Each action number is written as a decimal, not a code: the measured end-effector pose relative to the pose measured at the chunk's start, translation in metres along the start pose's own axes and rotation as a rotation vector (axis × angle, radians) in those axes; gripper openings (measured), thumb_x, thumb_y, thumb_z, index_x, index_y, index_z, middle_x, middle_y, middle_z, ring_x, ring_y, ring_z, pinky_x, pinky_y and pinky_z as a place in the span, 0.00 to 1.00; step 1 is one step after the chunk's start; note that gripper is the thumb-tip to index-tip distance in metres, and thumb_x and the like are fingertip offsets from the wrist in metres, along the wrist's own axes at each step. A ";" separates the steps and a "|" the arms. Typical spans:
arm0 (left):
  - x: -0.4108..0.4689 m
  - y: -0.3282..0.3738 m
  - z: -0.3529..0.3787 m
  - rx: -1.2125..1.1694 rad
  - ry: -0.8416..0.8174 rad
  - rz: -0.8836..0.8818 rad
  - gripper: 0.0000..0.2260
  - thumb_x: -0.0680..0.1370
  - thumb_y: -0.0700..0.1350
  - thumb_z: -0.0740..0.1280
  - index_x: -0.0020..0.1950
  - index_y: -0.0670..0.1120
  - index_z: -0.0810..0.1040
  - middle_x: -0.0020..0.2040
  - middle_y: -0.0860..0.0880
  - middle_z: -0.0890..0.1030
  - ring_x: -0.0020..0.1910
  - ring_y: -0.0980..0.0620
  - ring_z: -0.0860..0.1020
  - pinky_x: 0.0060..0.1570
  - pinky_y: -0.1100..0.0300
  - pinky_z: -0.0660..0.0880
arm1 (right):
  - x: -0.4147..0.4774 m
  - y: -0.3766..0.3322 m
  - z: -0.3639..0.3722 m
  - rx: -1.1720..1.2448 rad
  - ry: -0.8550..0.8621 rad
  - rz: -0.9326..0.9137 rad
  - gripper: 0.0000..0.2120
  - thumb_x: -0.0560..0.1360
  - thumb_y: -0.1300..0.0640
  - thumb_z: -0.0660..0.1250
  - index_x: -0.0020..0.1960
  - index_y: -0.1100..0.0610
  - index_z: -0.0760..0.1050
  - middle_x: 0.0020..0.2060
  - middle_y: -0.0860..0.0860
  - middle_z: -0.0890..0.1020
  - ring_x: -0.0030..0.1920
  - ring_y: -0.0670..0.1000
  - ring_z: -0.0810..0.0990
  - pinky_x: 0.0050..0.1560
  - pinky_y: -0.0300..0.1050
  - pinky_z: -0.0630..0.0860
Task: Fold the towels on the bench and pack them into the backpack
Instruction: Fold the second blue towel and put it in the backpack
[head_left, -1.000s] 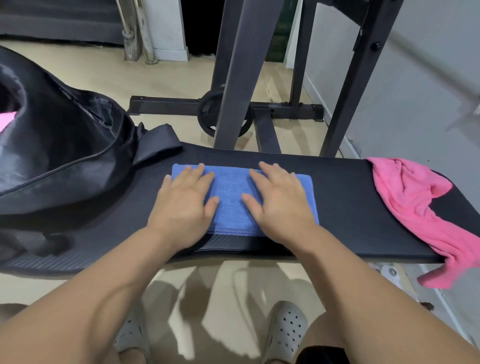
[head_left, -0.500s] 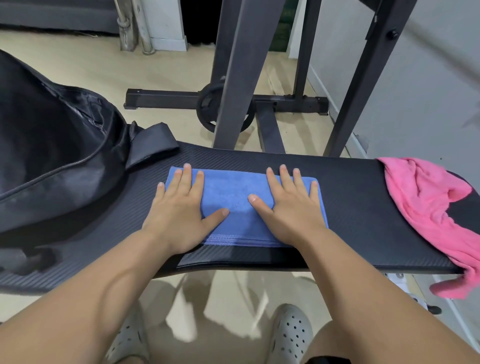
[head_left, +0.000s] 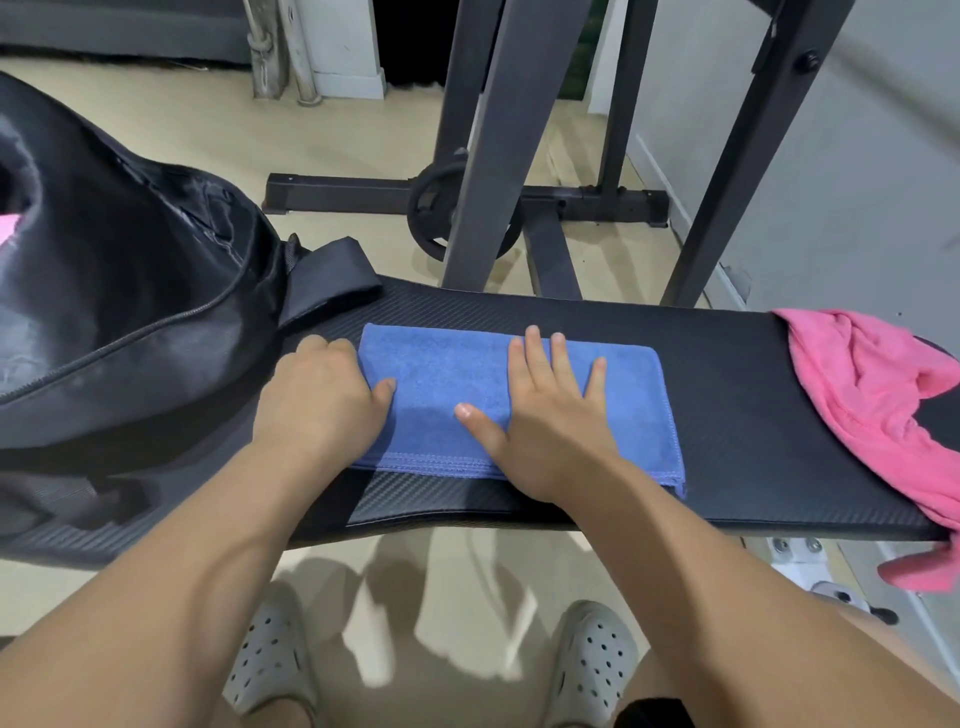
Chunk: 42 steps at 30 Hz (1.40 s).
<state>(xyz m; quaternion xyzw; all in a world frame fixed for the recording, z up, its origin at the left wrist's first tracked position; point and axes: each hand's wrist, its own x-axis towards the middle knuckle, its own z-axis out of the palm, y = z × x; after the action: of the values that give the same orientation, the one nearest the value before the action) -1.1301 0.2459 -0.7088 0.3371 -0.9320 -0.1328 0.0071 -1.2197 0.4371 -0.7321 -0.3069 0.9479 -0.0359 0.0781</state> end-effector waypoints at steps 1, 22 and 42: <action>0.002 -0.001 -0.001 -0.036 -0.015 -0.009 0.19 0.77 0.58 0.68 0.56 0.43 0.76 0.55 0.43 0.75 0.55 0.39 0.75 0.53 0.48 0.74 | 0.001 0.001 0.001 0.002 -0.019 0.005 0.50 0.72 0.23 0.36 0.82 0.55 0.38 0.82 0.49 0.38 0.81 0.53 0.33 0.77 0.66 0.35; -0.016 0.086 -0.088 -0.382 0.293 0.286 0.15 0.72 0.40 0.73 0.56 0.53 0.76 0.41 0.54 0.79 0.39 0.53 0.76 0.37 0.64 0.67 | -0.010 0.034 -0.046 0.764 0.367 0.095 0.33 0.79 0.31 0.47 0.76 0.47 0.65 0.77 0.49 0.64 0.76 0.51 0.60 0.76 0.53 0.59; -0.046 0.147 0.033 -0.191 0.206 0.500 0.08 0.76 0.49 0.67 0.53 0.49 0.80 0.50 0.52 0.77 0.48 0.44 0.76 0.52 0.48 0.73 | -0.010 0.136 -0.034 1.202 0.135 0.378 0.26 0.71 0.50 0.77 0.64 0.46 0.70 0.45 0.52 0.84 0.39 0.49 0.85 0.43 0.51 0.84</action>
<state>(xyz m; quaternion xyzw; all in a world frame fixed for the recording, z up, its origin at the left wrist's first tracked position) -1.1904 0.3915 -0.7001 0.1065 -0.9638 -0.1792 0.1659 -1.2960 0.5532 -0.7130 -0.0337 0.8029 -0.5666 0.1819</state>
